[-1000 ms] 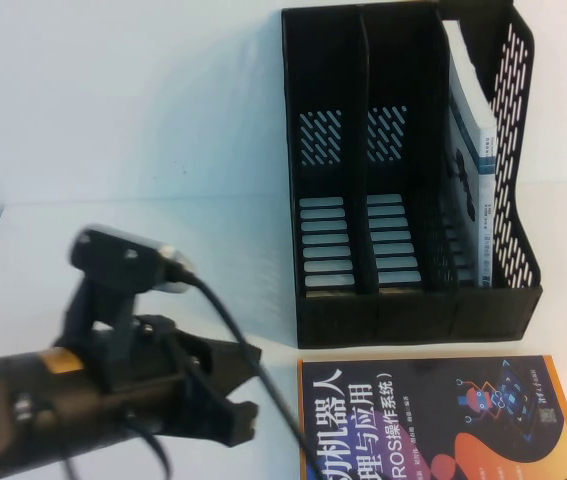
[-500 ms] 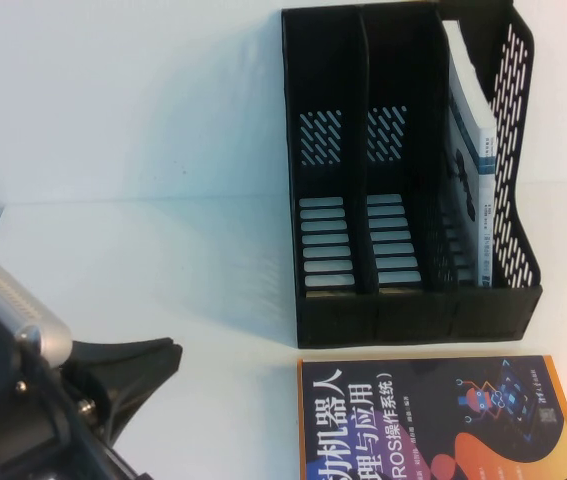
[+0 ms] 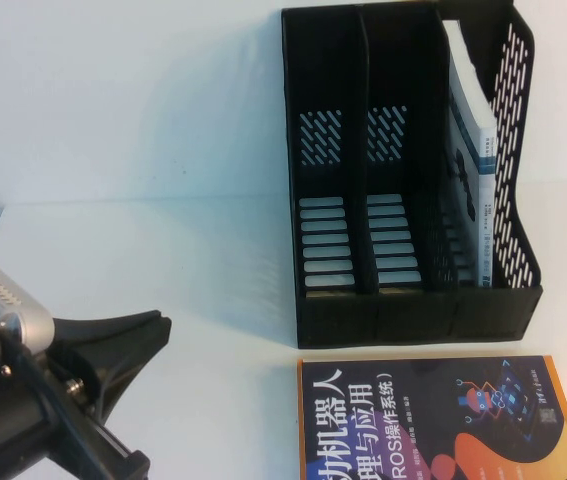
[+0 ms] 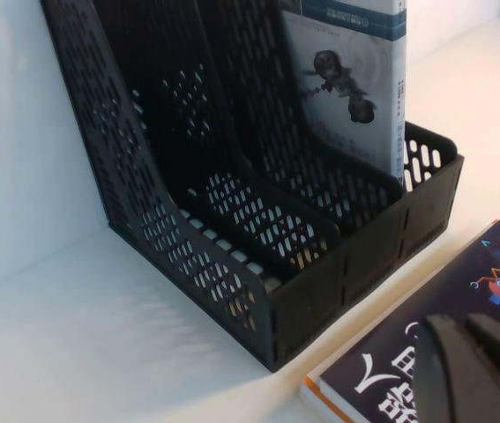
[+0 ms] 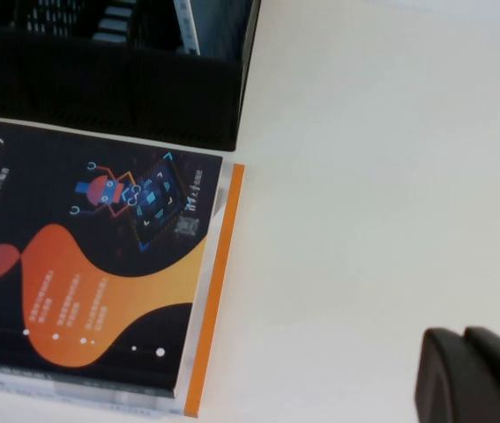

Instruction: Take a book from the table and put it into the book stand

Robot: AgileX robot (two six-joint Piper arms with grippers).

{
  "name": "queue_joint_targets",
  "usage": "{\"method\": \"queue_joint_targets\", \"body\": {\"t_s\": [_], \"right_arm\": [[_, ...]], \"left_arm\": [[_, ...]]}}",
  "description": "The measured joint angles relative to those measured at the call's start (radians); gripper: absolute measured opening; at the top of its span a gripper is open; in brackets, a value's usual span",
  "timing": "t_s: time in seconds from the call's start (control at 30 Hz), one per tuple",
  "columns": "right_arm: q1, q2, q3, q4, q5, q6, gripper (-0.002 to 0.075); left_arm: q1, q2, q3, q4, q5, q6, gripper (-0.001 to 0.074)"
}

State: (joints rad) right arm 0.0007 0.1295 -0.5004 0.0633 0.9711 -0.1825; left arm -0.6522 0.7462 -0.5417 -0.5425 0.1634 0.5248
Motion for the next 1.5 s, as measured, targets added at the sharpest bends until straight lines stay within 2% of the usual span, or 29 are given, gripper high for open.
{"method": "queue_joint_targets", "body": {"t_s": [0.47,0.6,0.73,0.83,1.07,1.2,1.33,1.5], "right_arm": [[0.0,0.0,0.0,0.0,0.0,0.002,0.0004],[0.0,0.0,0.0,0.0,-0.002,0.002,0.0004],[0.0,0.0,0.0,0.002,-0.002,0.002,0.0004],[0.0,0.0,0.0,0.002,-0.003,0.002,0.0004],[0.0,0.0,0.0,0.002,-0.003,0.002,0.0004],[0.0,0.0,0.0,0.002,-0.004,0.002,0.0004],[0.0,0.0,0.0,0.002,-0.004,0.002,0.0004],[0.0,0.0,0.0,0.002,-0.004,0.002,0.0004]], "left_arm": [[0.0,0.0,0.0,0.0,0.0,-0.002,-0.0003],[0.016,-0.057,0.027,0.0,0.0,0.007,-0.0003],[0.112,-0.195,0.068,0.003,-0.002,0.019,-0.0003],[0.221,-0.31,0.123,0.003,-0.025,0.022,-0.0003],[0.459,-0.573,0.312,-0.025,-0.052,0.023,-0.0003],[0.56,-0.663,0.425,-0.038,-0.055,0.006,-0.0003],[0.608,-0.688,0.492,-0.057,-0.055,-0.001,-0.0003],[0.607,-0.69,0.53,-0.028,-0.055,-0.045,-0.0003]]}}
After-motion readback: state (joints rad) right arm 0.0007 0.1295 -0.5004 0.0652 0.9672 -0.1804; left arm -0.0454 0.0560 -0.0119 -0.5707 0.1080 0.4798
